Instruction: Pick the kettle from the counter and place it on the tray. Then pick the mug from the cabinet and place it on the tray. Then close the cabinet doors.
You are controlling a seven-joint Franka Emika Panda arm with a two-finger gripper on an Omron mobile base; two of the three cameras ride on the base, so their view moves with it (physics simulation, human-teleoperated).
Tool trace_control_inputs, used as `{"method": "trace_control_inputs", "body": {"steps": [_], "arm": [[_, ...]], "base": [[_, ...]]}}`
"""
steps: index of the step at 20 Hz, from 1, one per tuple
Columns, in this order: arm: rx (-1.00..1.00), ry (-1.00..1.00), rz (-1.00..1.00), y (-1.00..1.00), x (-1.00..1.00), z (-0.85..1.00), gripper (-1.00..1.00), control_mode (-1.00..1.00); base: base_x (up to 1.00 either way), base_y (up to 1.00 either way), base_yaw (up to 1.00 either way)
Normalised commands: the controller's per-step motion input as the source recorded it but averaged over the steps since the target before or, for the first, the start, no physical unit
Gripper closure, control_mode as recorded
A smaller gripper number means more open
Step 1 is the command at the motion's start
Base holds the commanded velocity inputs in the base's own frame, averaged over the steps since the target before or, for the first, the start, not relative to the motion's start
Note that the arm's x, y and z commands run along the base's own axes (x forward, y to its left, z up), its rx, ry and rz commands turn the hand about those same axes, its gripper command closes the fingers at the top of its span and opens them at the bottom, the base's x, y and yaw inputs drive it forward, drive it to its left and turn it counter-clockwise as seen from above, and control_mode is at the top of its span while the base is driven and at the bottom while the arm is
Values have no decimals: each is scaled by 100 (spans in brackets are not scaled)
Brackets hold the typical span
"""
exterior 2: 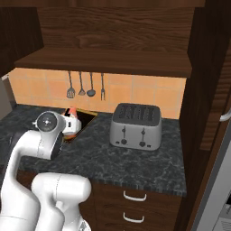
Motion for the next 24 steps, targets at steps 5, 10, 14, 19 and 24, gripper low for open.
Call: {"method": "trace_control_inputs", "body": {"steps": [5, 10, 14, 19, 24], "arm": [[23, -5, -18, -77, -37, 0, -100, -100], [28, -14, -23, -80, -41, 12, -100, -100], [25, -24, -22, -77, -83, -1, -100, -100], [25, -30, -21, -61, -97, -12, -100, -100], [25, -24, -22, -67, -67, 36, -100, -100]], "base": [[0, 0, 0], [0, 0, 0], [0, 0, 0], [0, 0, 0], [0, 0, 0]]}}
